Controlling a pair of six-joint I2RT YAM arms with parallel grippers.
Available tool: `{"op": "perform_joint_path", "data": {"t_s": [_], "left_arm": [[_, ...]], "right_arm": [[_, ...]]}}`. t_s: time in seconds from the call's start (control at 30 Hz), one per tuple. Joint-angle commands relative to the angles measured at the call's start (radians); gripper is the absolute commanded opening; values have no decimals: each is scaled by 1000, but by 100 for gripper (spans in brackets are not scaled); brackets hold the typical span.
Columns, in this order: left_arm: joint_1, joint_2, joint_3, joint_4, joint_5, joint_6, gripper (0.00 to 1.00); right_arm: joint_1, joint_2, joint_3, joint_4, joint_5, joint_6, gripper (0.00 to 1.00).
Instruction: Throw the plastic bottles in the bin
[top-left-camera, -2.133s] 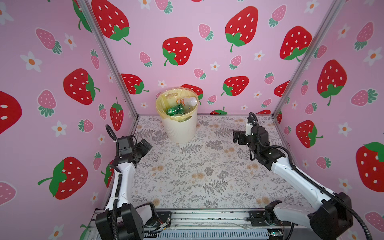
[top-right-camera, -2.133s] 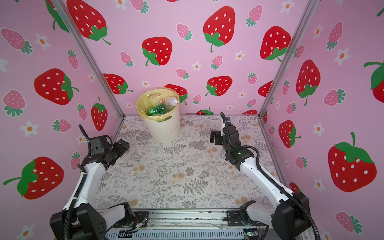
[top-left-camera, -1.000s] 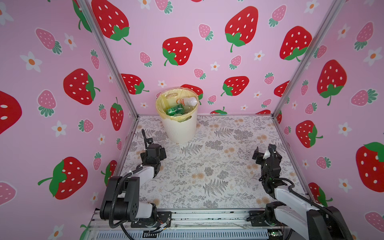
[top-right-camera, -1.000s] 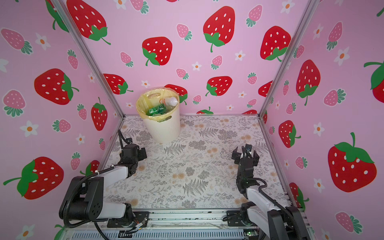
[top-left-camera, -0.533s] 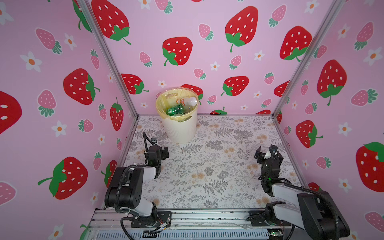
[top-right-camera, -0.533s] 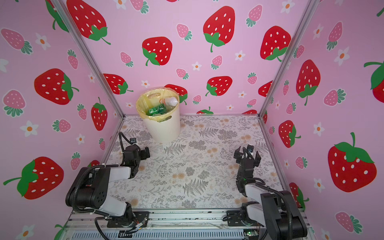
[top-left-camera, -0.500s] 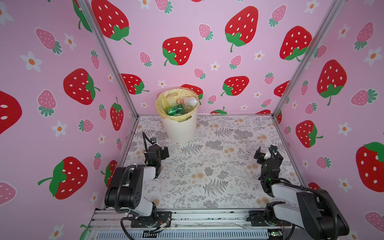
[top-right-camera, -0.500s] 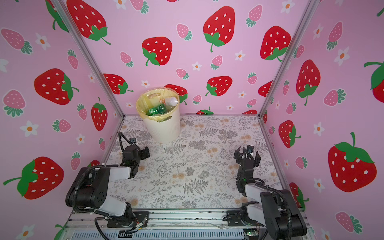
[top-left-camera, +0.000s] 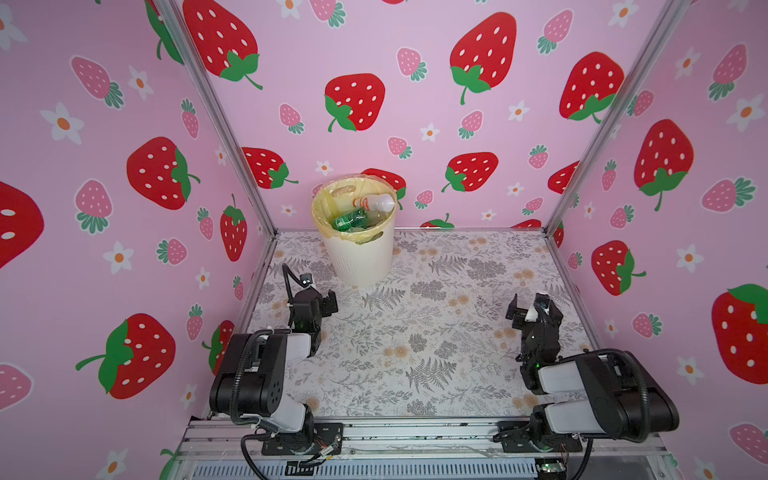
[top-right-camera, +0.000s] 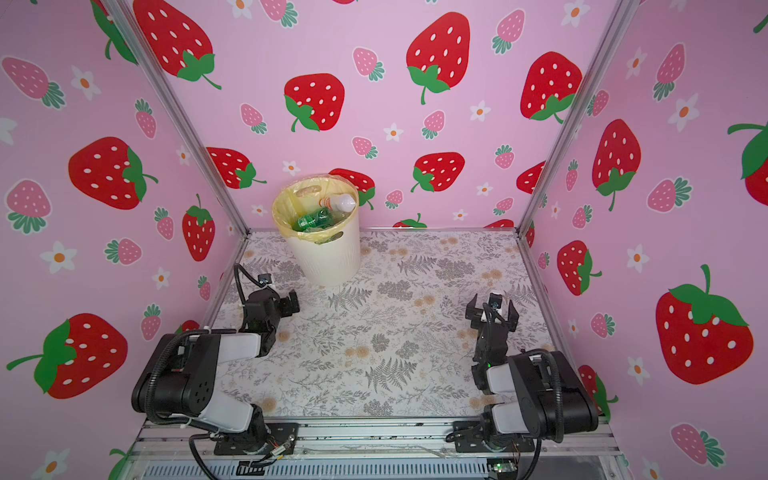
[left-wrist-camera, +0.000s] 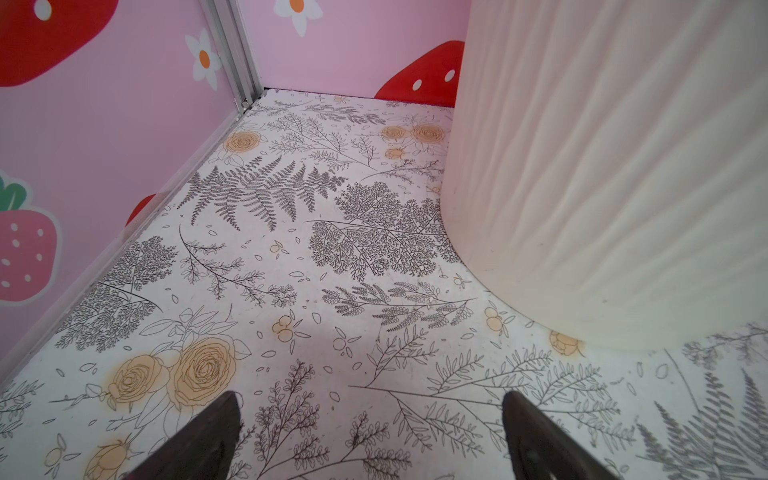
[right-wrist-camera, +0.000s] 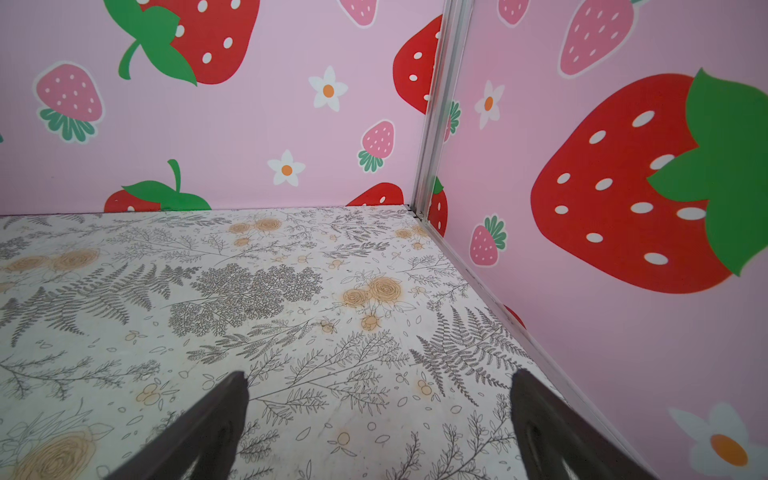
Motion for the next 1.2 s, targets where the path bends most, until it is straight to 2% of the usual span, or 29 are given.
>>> {"op": "perform_joint_path", "data": {"t_s": [0.0, 0.03, 0.1, 0.13, 0.2, 0.33, 1.17], "left_arm": [[-1, 10, -6, 39, 11, 18, 99], [-1, 9, -8, 40, 11, 18, 99], [-2, 8, -9, 42, 12, 18, 99], [-2, 6, -9, 43, 11, 18, 99], [-2, 6, -11, 43, 12, 19, 99], [-1, 8, -11, 44, 11, 18, 99], [-1, 8, -11, 43, 15, 18, 99]], "right_arm": [[-6, 128, 6, 197, -79, -49, 99], [-5, 163, 11, 243, -86, -63, 99], [-12, 104, 33, 94, -124, -57, 99], [-31, 96, 51, 51, -193, -60, 99], [-47, 116, 74, 33, -264, -69, 99], [-106, 123, 192, -189, -316, -13, 99], [-116, 113, 179, -168, -334, -9, 99]]}}
